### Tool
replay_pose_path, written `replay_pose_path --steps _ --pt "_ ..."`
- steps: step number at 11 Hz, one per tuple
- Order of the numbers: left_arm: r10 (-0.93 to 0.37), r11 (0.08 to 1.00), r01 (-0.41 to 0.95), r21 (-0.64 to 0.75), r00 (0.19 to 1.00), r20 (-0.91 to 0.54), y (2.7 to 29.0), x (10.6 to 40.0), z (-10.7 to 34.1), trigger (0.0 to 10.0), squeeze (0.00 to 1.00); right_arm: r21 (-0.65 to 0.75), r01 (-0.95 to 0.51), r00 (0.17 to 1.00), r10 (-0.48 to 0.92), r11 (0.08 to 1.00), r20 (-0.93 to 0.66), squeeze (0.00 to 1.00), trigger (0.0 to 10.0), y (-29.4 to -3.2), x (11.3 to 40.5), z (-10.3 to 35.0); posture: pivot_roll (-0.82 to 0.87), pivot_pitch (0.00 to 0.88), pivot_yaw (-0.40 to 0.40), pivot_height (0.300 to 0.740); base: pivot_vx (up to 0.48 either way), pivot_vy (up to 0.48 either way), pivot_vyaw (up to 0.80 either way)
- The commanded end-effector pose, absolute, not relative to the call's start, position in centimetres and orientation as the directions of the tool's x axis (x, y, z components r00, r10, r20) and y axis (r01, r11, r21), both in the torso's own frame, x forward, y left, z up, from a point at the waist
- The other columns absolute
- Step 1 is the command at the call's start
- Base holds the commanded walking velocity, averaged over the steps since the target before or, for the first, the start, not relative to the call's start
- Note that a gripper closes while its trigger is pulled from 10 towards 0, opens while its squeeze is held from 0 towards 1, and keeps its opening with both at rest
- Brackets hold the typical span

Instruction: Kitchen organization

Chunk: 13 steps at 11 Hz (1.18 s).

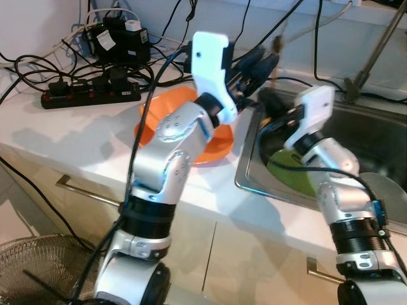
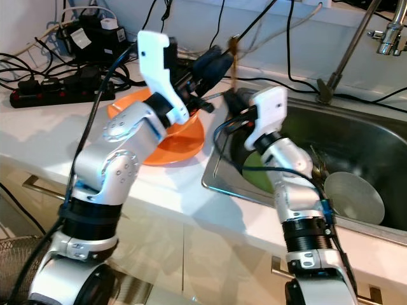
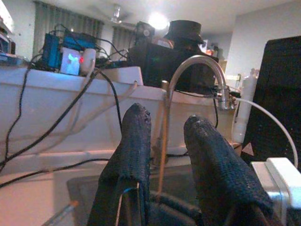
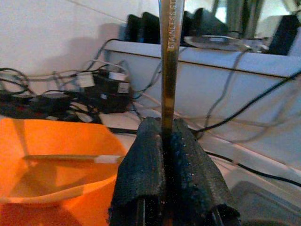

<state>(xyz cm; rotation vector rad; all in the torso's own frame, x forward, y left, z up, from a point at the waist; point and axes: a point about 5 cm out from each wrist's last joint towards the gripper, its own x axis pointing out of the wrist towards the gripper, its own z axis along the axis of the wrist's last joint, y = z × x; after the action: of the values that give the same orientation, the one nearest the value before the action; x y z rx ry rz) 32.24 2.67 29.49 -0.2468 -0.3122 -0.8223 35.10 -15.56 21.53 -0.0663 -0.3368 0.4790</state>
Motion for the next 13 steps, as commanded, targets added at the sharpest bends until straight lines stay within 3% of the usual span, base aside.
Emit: replay_pose_path --steps 1,3,5,6,8,9,10,13 --pt "-0.685 0.638 0.766 -0.075 0.610 0.398 2.7 31.7 30.0 10.0 0.00 -0.138 -0.380 0.857 0.405 0.914 0.319 0.00 0.0 -16.5 35.6 22.1 0.20 0.004 -0.042 0.740 0.000 0.000 0.00" --pt "-0.679 0.652 0.754 -0.083 0.629 0.378 3.3 31.8 29.4 10.0 0.00 -0.110 -0.286 0.897 0.307 0.952 0.317 0.00 0.0 -18.0 36.4 22.1 0.20 0.004 -0.043 0.740 0.000 0.000 0.00" --pt "-0.744 0.638 0.769 -0.044 0.630 0.222 3.6 31.9 26.4 10.0 0.00 -0.067 -0.146 0.945 0.159 0.987 0.285 0.00 0.0 -20.2 37.3 21.4 0.20 0.004 -0.047 0.740 0.000 0.000 0.00" --pt "-0.744 0.656 0.753 -0.046 0.656 0.126 3.8 32.2 24.6 10.0 0.00 -0.074 -0.124 0.956 0.139 0.989 0.257 0.00 0.0 -20.6 37.4 20.6 0.20 0.005 -0.045 0.740 0.000 0.000 0.00" --pt "-0.777 0.626 0.779 -0.031 0.627 0.061 3.7 31.7 23.1 10.0 0.00 -0.066 -0.099 0.968 0.112 0.993 0.226 0.00 0.0 -21.0 37.6 19.8 0.21 0.008 -0.048 0.740 0.000 0.000 0.00" --pt "-0.774 0.632 0.774 -0.037 0.633 0.031 3.9 31.8 22.5 10.0 0.00 -0.067 -0.071 0.975 0.084 0.995 0.204 0.00 4.2 -21.3 37.8 19.2 0.21 0.008 -0.048 0.740 0.000 0.000 0.00" --pt "-0.778 0.627 0.778 -0.028 0.628 0.004 4.0 31.8 22.1 10.0 0.00 -0.065 -0.044 0.982 0.055 0.997 0.182 0.00 10.0 -21.7 37.9 18.7 0.21 0.007 -0.051 0.740 0.000 0.000 0.00" --pt "-0.810 0.575 0.818 0.014 0.571 -0.133 4.2 31.0 19.6 10.0 0.00 -0.070 0.010 0.995 -0.003 0.997 0.100 0.00 10.0 -22.5 37.9 16.8 0.21 0.008 -0.050 0.740 0.000 0.000 0.00"
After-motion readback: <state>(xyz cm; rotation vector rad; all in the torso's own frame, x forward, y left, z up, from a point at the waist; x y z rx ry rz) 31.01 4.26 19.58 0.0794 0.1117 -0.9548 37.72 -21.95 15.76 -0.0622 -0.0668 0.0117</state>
